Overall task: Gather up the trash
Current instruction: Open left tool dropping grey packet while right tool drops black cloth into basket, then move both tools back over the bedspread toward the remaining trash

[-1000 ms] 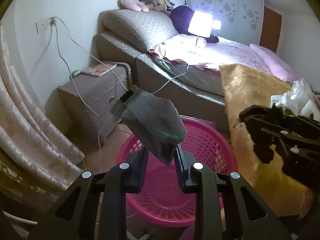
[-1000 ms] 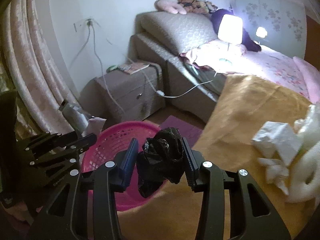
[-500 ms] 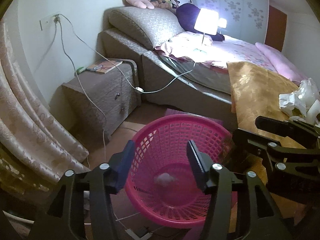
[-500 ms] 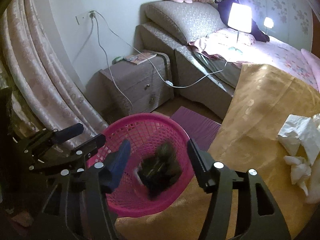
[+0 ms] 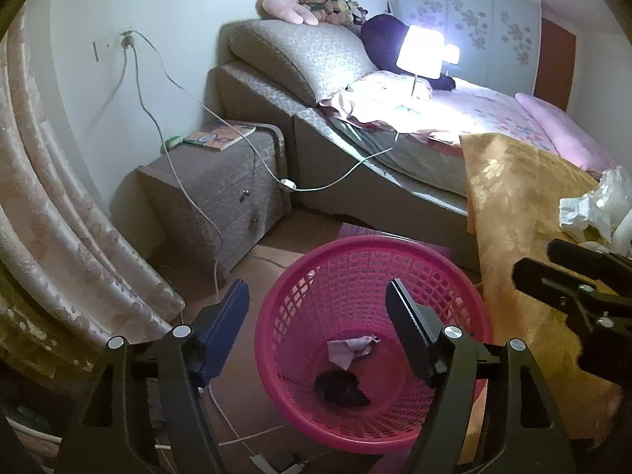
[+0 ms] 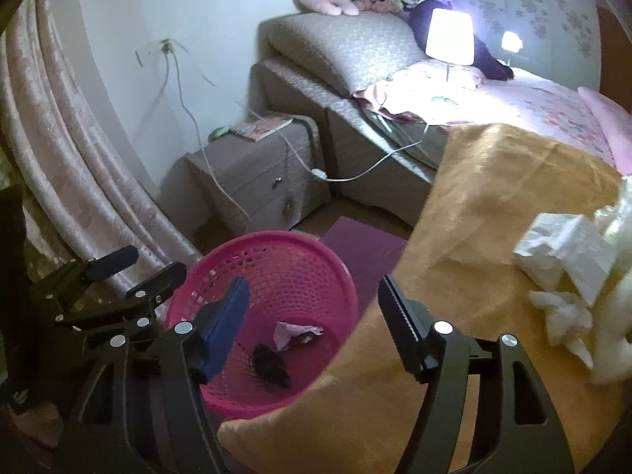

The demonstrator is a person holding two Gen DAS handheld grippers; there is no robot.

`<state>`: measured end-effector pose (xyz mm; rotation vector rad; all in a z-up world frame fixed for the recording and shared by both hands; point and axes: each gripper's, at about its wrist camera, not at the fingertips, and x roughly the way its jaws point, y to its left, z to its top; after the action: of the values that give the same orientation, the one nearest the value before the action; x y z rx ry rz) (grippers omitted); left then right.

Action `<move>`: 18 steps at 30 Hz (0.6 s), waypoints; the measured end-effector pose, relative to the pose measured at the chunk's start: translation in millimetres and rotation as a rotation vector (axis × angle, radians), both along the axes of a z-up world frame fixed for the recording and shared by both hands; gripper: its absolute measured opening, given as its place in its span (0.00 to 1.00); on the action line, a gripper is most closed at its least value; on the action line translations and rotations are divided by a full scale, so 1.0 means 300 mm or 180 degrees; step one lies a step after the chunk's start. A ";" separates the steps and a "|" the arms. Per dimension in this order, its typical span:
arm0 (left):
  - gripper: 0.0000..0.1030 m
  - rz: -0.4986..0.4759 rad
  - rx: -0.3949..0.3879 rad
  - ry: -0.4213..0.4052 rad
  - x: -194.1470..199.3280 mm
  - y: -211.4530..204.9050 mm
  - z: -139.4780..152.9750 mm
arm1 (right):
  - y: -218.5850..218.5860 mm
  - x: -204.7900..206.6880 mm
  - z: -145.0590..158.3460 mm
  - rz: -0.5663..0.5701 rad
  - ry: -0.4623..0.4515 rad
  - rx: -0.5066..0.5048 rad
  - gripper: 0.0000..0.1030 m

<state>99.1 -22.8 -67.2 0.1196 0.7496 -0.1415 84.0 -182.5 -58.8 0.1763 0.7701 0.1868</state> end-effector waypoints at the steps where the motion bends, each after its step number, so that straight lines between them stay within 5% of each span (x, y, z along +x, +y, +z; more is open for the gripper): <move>1: 0.69 -0.0010 -0.0002 -0.0008 -0.001 -0.003 0.002 | -0.008 -0.010 0.004 -0.0028 -0.0017 -0.0001 0.67; 18: 0.76 -0.0435 -0.0005 -0.0086 -0.078 -0.139 0.006 | -0.263 -0.279 0.013 -0.0678 -0.0196 -0.0157 0.78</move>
<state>75.8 -64.4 -65.3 0.1708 0.7144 -0.2700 0.3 -261.4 -54.8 0.2035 0.6889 -0.0286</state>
